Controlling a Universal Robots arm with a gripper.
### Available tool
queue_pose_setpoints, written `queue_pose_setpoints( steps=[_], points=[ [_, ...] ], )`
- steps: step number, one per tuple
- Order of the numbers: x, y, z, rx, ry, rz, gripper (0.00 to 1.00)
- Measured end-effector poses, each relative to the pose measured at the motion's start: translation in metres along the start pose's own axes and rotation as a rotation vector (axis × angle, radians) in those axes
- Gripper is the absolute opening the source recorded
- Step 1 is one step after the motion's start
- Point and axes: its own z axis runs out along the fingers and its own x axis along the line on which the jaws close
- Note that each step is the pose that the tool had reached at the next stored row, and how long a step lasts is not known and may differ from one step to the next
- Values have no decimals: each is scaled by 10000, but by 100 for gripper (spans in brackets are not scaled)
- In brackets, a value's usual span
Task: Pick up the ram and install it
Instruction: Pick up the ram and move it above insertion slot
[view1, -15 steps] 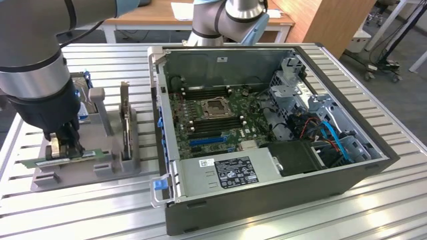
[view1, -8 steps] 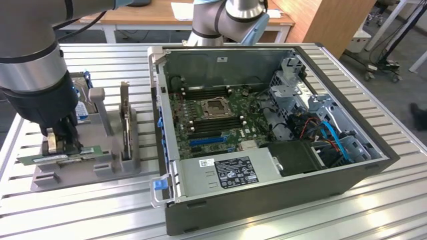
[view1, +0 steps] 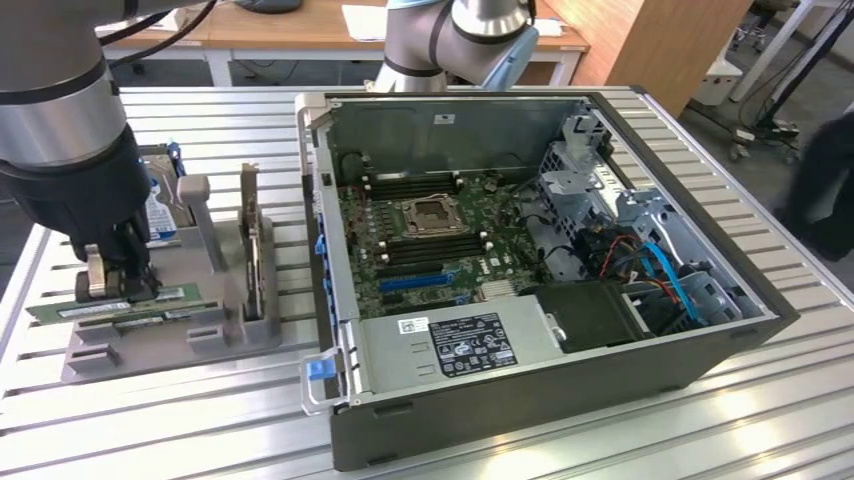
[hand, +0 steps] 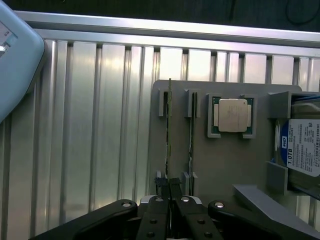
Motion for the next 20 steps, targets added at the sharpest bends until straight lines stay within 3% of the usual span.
queue_pose_setpoints(
  steps=[20],
  points=[
    [-5, 18, -424, -1, 0, 1, 12]
  ],
)
